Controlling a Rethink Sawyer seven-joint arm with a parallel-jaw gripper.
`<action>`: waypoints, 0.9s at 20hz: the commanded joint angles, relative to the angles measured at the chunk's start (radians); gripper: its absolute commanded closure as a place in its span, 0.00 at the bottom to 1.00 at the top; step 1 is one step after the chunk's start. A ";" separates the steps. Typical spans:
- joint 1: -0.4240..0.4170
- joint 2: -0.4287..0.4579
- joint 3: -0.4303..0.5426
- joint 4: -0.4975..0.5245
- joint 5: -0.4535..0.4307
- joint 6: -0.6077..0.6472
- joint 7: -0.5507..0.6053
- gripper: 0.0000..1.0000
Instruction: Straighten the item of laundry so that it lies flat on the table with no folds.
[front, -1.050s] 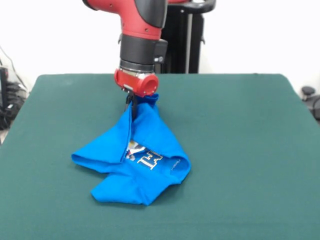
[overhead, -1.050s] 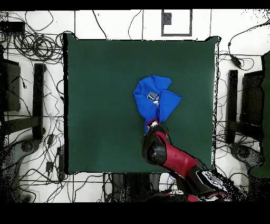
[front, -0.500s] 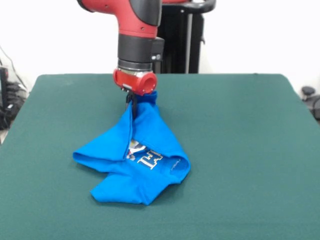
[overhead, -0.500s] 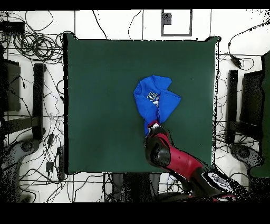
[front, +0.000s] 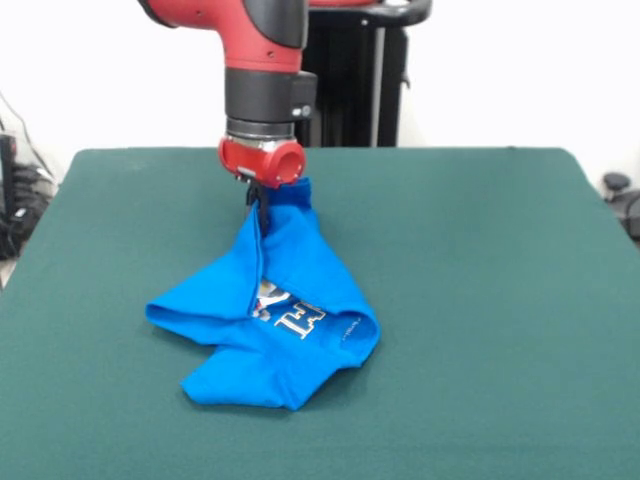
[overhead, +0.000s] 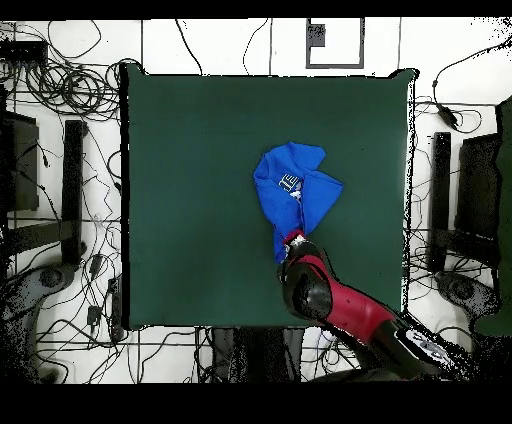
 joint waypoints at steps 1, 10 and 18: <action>-0.031 0.000 0.138 0.030 -0.040 0.035 0.158 1.00; -0.042 -0.001 0.146 0.039 -0.052 0.027 0.160 1.00; -0.054 -0.020 0.137 0.028 -0.058 0.069 0.128 1.00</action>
